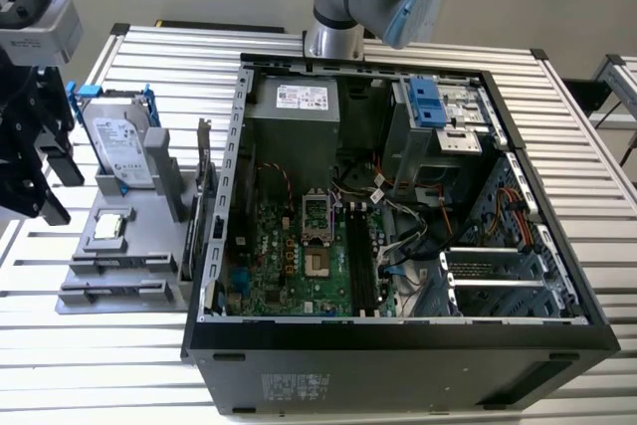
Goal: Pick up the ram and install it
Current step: 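Pick up the ram and move it above insertion slot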
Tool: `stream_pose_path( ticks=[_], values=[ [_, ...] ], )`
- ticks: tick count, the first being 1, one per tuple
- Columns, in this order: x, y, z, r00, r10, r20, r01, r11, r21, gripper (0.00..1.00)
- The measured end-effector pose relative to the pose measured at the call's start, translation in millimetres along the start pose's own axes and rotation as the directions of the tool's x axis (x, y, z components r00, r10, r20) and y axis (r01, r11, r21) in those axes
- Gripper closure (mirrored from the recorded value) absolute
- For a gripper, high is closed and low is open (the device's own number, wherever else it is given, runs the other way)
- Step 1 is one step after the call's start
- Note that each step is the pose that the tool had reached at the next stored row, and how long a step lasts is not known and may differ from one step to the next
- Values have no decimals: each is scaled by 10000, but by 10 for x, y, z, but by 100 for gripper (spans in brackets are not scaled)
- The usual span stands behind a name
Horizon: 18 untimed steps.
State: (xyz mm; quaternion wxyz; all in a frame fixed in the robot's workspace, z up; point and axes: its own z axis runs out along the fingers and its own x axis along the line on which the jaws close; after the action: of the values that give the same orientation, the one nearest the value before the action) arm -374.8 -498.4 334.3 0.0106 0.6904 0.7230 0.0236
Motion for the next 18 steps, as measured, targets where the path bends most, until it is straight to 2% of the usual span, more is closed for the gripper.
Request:
stream_pose_path(
  ticks=[18],
  values=[
    [-1,-3,51,10000,1,0,-1,10000,6,0]
  ],
)
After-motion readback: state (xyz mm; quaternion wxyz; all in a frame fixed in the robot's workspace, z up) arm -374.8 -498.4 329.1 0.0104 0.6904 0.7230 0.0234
